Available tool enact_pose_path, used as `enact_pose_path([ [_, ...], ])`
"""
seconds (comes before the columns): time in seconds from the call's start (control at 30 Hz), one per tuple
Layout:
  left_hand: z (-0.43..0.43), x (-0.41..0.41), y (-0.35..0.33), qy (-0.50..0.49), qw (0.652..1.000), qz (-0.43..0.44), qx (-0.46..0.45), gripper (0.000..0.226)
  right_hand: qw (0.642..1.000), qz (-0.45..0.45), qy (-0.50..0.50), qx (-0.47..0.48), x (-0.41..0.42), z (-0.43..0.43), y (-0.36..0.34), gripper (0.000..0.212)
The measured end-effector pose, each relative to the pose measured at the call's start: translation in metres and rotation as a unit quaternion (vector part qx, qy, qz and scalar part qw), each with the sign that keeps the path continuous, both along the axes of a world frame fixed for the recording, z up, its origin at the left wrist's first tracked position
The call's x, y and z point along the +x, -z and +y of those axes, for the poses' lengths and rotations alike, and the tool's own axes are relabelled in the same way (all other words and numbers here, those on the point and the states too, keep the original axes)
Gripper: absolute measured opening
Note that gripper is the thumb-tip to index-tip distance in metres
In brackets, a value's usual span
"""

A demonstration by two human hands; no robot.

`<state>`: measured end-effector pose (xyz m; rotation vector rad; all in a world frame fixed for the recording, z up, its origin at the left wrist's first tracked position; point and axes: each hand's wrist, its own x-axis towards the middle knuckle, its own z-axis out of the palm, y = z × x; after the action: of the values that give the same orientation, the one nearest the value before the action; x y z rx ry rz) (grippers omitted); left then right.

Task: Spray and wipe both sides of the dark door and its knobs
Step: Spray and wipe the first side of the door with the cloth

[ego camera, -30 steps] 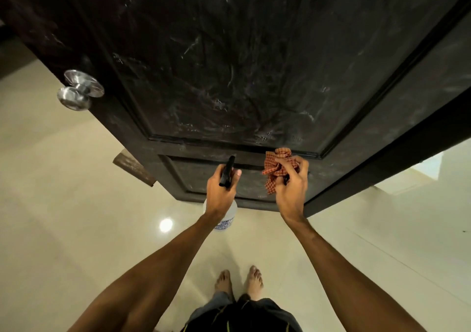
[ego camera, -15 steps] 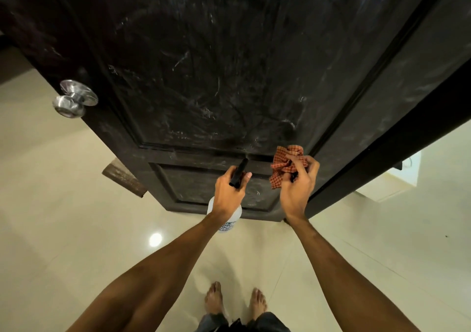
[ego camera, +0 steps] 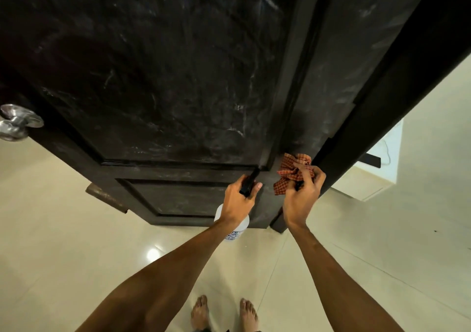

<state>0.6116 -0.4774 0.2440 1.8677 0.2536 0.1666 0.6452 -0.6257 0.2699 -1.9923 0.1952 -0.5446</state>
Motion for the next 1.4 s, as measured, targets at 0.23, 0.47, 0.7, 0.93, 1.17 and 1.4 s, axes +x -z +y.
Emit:
enact_pose_path([
  [0.23,-0.033,0.007,0.001,0.011,1.000,0.012,0.017,0.019,1.000,0.004,0.000,0.010,0.005,-0.033,0.008,0.051],
  [0.47,-0.012,0.001,0.009,-0.042,0.999,0.029,0.015,0.018,1.000,0.003,-0.024,0.010,0.005,-0.025,0.008,0.051],
  [0.7,0.054,-0.026,0.017,-0.145,0.989,0.027,0.022,0.017,0.994,0.001,-0.113,-0.004,-0.003,0.030,0.012,0.051],
  [0.93,0.143,-0.060,0.025,-0.246,0.969,0.012,-0.029,0.005,0.979,-0.001,-0.203,0.005,-0.020,0.122,0.015,0.049],
  [1.17,0.222,-0.076,0.026,-0.301,0.953,0.015,-0.036,0.016,0.967,0.005,-0.254,-0.002,-0.031,0.219,0.009,0.051],
  [1.4,0.284,-0.098,0.025,-0.323,0.946,0.017,-0.039,0.021,0.954,0.015,-0.298,-0.026,-0.040,0.292,0.012,0.053],
])
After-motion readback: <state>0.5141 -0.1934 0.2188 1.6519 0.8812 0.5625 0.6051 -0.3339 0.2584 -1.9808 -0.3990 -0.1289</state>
